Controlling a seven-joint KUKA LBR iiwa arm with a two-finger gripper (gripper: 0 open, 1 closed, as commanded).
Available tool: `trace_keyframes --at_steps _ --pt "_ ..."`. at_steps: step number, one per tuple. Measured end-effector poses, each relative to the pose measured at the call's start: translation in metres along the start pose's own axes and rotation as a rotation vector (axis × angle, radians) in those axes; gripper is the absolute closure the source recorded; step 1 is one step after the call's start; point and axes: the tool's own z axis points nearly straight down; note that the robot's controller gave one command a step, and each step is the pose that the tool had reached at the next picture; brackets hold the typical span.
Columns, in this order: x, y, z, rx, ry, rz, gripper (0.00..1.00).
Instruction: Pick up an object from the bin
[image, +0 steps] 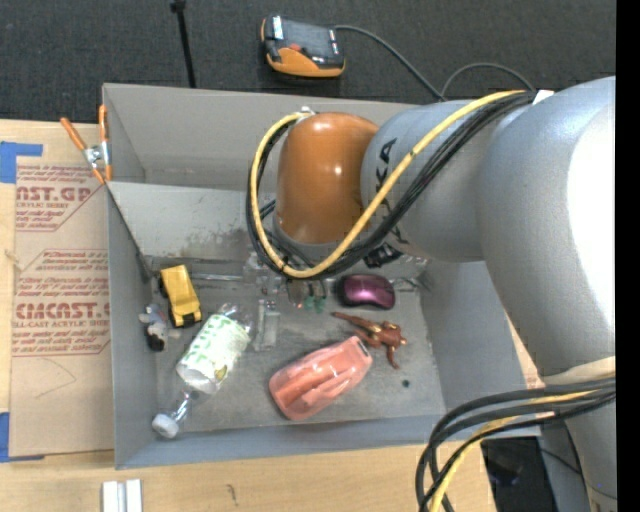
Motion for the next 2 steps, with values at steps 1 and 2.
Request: trace_keyframes --at_steps 1,2 --pt "-0.002 -0.001 -0.005 -0.001 -0.007 0.001 0.00" --pt "0.004 0.018 0.039 0.000 -0.015 -0.136 0.00"
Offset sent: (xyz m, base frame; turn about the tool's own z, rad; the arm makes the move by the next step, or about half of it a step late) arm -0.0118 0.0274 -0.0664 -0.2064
